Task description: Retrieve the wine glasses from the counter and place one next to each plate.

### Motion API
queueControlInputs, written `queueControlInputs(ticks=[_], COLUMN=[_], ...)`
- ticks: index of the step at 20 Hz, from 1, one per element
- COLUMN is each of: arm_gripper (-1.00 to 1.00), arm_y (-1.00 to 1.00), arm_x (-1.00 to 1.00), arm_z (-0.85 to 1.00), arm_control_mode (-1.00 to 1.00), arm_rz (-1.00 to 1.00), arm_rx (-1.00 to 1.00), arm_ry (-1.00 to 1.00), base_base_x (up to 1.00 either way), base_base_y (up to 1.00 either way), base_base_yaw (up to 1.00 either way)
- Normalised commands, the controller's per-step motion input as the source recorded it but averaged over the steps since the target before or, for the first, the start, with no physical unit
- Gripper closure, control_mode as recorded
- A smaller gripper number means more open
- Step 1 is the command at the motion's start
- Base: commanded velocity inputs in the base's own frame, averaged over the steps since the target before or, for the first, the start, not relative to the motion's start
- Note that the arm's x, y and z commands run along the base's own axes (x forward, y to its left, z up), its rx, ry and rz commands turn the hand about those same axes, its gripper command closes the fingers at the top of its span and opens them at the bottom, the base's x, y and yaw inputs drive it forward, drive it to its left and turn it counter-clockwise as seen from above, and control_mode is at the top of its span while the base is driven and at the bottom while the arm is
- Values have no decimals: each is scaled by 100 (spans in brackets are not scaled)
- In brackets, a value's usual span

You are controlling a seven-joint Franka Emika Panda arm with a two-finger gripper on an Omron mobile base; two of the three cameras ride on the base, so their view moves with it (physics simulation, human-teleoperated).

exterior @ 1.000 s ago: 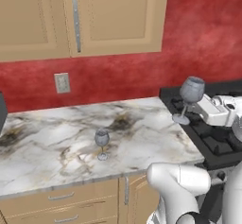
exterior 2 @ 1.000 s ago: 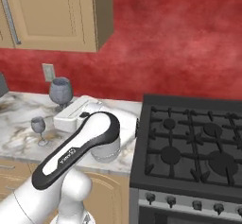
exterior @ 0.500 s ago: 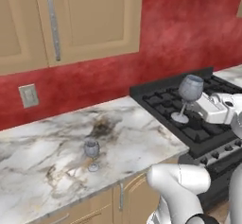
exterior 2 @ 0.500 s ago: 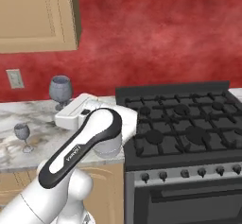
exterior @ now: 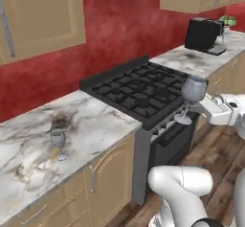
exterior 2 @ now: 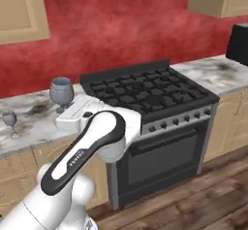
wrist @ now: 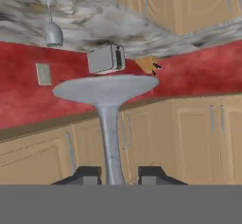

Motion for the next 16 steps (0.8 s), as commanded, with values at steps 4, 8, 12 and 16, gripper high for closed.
queueControlInputs(ticks=[4,8,12,16], arm_gripper=[100,100,100,100], arm_y=[0,0,0,0], arm_x=[0,0,0,0], arm_z=[0,0,0,0], arm_control_mode=[100,100,100,100], arm_rz=[0,0,0,0], arm_rx=[0,0,0,0], arm_ry=[0,0,0,0], base_base_x=[0,0,0,0], base_base_y=[-23,-12,-24,-41], base_base_yaw=[-95,-98,-95,-90])
